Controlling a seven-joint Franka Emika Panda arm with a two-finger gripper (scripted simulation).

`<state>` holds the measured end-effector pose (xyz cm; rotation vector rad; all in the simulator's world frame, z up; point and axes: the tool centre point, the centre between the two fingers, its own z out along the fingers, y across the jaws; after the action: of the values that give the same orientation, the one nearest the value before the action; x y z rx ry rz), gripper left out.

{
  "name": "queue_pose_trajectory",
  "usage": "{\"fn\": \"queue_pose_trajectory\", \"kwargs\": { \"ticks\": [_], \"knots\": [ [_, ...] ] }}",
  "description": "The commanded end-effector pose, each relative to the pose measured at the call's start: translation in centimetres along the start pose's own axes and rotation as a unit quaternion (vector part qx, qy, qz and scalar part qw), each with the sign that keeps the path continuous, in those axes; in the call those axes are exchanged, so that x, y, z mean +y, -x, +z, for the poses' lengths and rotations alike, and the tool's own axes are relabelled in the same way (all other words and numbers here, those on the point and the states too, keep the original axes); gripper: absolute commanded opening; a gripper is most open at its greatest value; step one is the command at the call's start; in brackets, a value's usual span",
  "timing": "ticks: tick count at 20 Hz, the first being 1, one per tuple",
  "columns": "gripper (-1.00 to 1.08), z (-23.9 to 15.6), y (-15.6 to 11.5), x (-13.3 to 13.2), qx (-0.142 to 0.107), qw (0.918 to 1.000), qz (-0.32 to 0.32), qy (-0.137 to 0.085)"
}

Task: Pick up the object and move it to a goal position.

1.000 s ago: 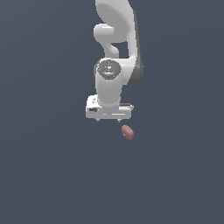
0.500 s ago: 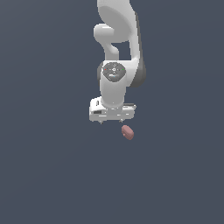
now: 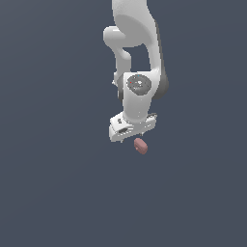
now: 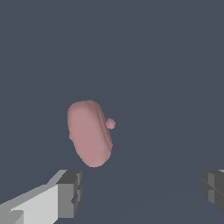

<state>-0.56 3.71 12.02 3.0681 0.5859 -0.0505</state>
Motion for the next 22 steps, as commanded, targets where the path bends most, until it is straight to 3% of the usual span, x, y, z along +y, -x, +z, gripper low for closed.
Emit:
{"fn": "queue_pose_trajectory", "kwargs": {
  "ticks": [1, 11, 22],
  "knots": [
    [1.00, 0.5, -0.6, -1.1, 0.004, 0.9991, -0.042, -0.001],
    [1.00, 1.7, -1.9, -4.1, 0.016, 0.9892, -0.146, -0.002],
    [1.00, 2.4, -2.1, -4.5, 0.018, 0.9870, -0.160, -0.003]
  ]
}}
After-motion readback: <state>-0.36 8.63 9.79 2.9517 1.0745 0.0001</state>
